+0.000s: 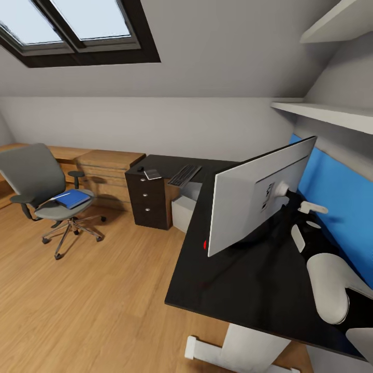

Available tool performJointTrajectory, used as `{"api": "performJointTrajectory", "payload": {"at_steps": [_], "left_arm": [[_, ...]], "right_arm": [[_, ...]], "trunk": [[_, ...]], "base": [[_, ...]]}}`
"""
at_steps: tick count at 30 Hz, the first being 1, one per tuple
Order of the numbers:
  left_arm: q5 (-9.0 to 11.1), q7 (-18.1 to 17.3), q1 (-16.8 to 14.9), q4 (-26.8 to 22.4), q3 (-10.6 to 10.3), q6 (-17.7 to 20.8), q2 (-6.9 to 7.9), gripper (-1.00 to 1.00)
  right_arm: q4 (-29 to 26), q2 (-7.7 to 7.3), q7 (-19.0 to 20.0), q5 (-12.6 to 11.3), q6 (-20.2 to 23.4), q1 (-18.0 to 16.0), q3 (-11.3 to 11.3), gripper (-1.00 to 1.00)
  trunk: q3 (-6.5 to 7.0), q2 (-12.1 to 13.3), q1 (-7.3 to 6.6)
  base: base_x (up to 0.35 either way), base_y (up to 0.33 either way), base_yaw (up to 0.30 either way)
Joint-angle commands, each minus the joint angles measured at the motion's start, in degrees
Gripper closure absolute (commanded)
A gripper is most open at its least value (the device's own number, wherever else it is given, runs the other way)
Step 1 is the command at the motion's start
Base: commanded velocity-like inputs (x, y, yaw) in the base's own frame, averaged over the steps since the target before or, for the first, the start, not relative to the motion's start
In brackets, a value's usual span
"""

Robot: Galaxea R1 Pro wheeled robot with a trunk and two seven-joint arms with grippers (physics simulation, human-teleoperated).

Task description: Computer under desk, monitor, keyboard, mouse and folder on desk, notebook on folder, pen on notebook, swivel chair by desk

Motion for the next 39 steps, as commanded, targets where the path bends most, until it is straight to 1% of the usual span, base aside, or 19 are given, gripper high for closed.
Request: {"api": "performJointTrajectory", "payload": {"at_steps": [1, 2, 3, 34, 39], "left_arm": [[0.4, 0.0, 0.0, 0.0, 0.0, -0.2, 0.01, -1.00], [0.4, 0.0, 0.0, 0.0, 0.0, -0.2, 0.02, -1.00], [0.4, 0.0, 0.0, 0.0, 0.0, -0.2, 0.01, -1.00], [0.4, 0.0, 0.0, 0.0, 0.0, -0.2, 0.04, -1.00], [0.4, 0.0, 0.0, 0.0, 0.0, -0.2, 0.04, -1.00]], "right_arm": [[2.2, -0.02, -4.9, 2.0, 0.9, 0.0, 0.1, 1.00], [2.2, -0.02, -4.9, 2.0, 0.9, 0.0, 0.1, 1.00], [2.2, -0.02, -4.9, 2.0, 1.0, 0.0, 0.1, -1.00], [2.2, -0.02, -5.0, 2.0, 0.9, 0.0, 0.1, -1.00], [2.2, -0.02, -5.0, 2.0, 0.9, 0.0, 0.1, -1.00]], "trunk": [[-0.07, 0.0, 0.00], [-0.07, 0.0, 0.00], [-0.07, 0.0, 0.00], [-0.07, 0.0, 0.00], [-0.07, 0.0, 0.00]], "base": [[0.000, -0.002, 0.000], [0.000, -0.002, 0.000], [0.000, 0.000, 0.000], [0.000, 0.000, 0.000], [-0.111, 0.000, 0.000]]}}
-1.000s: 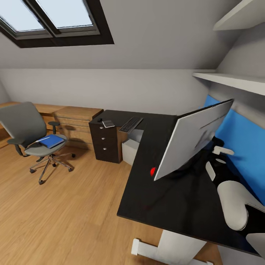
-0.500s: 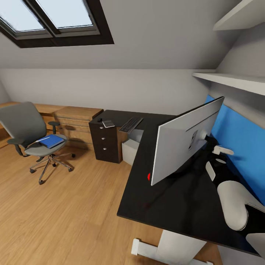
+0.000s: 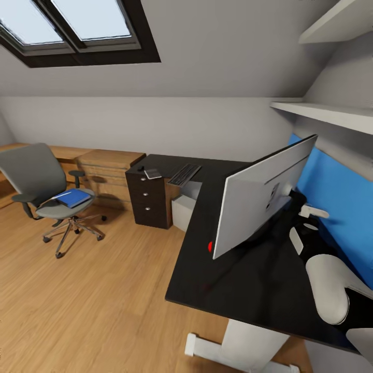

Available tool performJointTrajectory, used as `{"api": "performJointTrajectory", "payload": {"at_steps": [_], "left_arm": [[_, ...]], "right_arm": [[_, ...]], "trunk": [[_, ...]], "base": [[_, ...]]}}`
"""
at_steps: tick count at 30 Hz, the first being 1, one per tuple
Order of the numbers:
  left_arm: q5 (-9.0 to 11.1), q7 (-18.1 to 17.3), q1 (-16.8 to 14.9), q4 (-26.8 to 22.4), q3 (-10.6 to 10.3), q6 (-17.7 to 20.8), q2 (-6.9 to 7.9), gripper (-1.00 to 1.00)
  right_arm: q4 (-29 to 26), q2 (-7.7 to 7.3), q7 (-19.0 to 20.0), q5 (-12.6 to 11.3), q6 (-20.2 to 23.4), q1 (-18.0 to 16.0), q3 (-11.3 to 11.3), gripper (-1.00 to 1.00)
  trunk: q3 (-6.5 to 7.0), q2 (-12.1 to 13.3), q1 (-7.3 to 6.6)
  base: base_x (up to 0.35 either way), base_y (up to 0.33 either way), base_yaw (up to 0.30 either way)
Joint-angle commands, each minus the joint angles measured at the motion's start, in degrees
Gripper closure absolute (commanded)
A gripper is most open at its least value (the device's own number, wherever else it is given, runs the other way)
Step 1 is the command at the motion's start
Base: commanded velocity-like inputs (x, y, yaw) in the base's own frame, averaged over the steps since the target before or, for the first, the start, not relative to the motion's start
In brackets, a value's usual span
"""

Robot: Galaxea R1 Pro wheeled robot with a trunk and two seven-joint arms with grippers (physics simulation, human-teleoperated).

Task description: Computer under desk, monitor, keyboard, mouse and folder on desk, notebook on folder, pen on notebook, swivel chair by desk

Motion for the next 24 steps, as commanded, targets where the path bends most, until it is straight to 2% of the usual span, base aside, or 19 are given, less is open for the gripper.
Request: {"api": "performJointTrajectory", "payload": {"at_steps": [1, 24], "left_arm": [[0.4, 0.0, 0.0, 0.0, 0.0, -0.2, -0.01, -1.00], [0.3, 0.0, 0.0, 0.0, 0.0, -0.2, -0.03, -1.00]], "right_arm": [[0.0, 0.03, -0.1, 0.7, 0.3, 0.0, -0.3, -1.00], [1.1, 0.03, 0.0, 0.7, 0.2, 0.0, -0.3, -1.00]], "trunk": [[-0.05, 0.0, -0.02], [-0.05, 0.0, -0.02]], "base": [[-0.242, 0.000, 0.000], [-0.283, 0.001, 0.000]]}}
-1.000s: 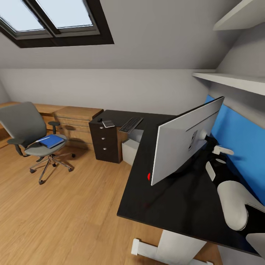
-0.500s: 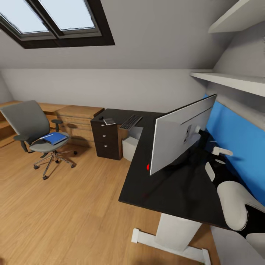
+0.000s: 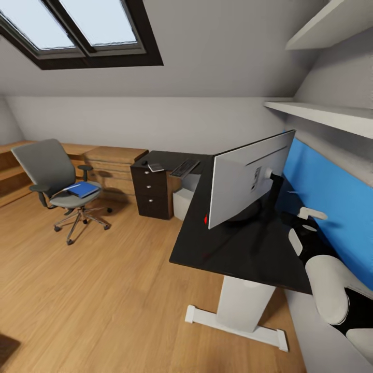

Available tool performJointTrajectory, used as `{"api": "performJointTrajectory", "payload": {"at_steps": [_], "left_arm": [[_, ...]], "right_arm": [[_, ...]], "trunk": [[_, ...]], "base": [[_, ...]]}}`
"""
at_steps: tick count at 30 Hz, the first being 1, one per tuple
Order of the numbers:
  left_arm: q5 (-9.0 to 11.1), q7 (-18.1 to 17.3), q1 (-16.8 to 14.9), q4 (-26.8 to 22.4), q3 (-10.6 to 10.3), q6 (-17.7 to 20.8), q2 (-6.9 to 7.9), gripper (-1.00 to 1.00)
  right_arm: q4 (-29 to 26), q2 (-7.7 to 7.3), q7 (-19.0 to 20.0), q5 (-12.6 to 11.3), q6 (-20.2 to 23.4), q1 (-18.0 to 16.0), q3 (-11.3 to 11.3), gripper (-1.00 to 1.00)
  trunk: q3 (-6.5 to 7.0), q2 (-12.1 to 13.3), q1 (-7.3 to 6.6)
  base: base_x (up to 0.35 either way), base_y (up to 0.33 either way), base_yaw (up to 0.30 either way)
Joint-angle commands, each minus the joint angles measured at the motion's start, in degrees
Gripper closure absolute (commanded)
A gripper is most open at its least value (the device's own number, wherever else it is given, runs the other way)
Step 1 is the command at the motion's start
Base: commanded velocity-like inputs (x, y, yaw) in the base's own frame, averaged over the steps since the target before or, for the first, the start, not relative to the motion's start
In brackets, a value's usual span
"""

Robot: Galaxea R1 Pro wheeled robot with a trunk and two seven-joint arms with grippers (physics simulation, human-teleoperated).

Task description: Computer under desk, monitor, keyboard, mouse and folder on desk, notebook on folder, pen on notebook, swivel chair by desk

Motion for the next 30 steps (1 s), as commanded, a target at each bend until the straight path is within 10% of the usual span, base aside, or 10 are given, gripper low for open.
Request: {"api": "performJointTrajectory", "payload": {"at_steps": [1, 30], "left_arm": [[0.4, 0.0, 0.0, 0.0, 0.0, -0.2, -0.01, -1.00], [0.4, 0.0, 0.0, 0.0, 0.0, -0.1, 0.00, -1.00]], "right_arm": [[-0.1, 0.04, 0.0, 0.6, 0.3, 0.0, -0.3, -1.00], [0.4, 0.56, 0.0, 0.5, -0.4, 0.2, -0.3, -1.00]], "trunk": [[-0.05, 0.0, -0.03], [-0.05, 0.0, -0.03]], "base": [[-0.226, 0.036, 0.000], [-0.055, 0.060, 0.000]]}}
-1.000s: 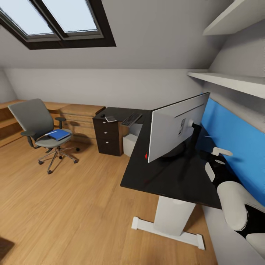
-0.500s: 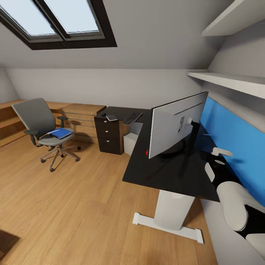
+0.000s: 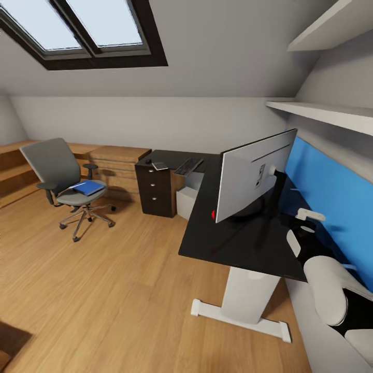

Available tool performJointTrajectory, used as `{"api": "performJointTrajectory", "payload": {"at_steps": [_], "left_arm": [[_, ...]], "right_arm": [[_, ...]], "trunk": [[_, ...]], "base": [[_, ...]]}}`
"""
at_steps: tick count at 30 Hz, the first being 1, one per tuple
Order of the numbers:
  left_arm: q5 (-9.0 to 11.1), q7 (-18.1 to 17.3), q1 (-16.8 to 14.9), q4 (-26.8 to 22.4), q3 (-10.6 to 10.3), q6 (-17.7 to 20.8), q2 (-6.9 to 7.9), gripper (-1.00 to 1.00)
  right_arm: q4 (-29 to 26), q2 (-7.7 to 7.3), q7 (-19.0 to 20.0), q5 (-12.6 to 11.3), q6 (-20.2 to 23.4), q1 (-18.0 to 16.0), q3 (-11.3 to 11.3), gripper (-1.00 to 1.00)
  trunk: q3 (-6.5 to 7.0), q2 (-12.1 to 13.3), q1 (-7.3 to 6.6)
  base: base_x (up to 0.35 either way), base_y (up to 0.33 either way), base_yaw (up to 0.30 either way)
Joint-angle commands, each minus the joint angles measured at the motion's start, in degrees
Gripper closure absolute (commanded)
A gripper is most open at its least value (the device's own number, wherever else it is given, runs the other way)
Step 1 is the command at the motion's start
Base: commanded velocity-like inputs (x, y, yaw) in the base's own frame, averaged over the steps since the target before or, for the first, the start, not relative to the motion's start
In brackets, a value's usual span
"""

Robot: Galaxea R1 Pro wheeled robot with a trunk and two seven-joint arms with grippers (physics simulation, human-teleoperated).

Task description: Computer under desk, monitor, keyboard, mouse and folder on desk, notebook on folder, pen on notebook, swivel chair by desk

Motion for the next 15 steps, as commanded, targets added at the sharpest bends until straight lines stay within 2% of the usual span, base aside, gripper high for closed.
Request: {"api": "performJointTrajectory", "payload": {"at_steps": [1, 10, 15], "left_arm": [[0.4, 0.0, 0.0, 0.0, -0.1, -0.1, -0.01, -1.00], [0.4, 0.0, 0.0, 0.0, -0.1, -0.1, -0.01, -1.00], [0.4, 0.0, 0.0, 0.0, -0.1, -0.1, -0.01, -1.00]], "right_arm": [[0.1, 0.05, 0.0, 0.6, 0.1, -0.1, -0.3, -1.00], [1.0, 0.05, -0.1, 0.6, -2.6, 0.0, -0.3, -1.00], [1.4, 0.03, -0.1, 0.6, -3.8, 0.0, -0.3, -1.00]], "trunk": [[-0.05, 0.0, 0.00], [-0.05, 0.0, 0.00], [-0.05, 0.0, 0.00]], "base": [[0.000, 0.194, 0.000], [-0.005, 0.211, 0.000], [-0.073, 0.223, 0.000]]}}
